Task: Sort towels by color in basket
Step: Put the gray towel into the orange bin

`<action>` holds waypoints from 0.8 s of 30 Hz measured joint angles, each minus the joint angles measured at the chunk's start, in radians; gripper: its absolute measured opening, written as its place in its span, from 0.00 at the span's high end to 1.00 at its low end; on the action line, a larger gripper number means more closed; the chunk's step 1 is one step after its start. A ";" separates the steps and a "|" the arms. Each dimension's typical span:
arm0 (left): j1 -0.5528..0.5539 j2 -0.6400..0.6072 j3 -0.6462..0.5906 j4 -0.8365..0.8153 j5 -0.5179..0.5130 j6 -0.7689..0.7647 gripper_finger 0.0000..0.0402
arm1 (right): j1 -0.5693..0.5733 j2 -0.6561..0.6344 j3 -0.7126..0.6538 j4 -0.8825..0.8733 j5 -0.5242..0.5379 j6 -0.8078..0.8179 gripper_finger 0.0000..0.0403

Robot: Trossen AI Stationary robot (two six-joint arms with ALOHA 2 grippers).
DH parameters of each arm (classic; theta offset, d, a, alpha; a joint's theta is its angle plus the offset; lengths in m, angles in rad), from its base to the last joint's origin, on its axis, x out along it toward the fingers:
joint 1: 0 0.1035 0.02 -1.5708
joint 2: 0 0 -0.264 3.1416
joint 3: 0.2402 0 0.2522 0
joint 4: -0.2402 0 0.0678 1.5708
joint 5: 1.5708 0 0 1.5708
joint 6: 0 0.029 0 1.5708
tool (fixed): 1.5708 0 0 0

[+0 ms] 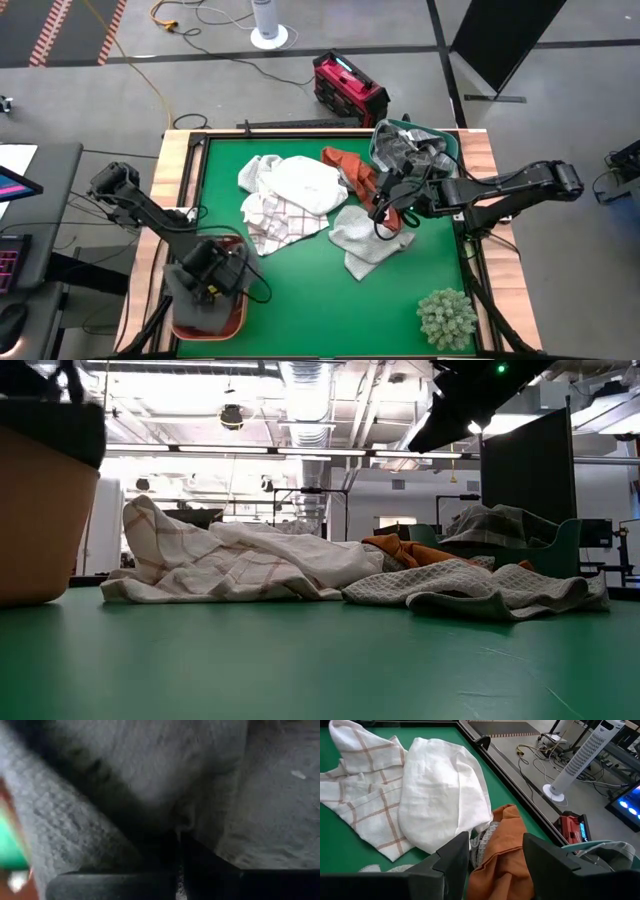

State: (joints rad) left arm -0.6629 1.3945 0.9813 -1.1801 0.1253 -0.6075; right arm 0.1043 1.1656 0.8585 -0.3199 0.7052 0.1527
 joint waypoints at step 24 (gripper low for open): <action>0.076 0.000 0.164 0.086 -0.013 0.055 0.84 | 0.000 0.000 0.000 0.000 0.000 -0.003 0.46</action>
State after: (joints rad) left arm -0.5867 1.3941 1.1453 -1.0941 0.1120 -0.5529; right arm 0.1043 1.1656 0.8585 -0.3202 0.7052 0.1501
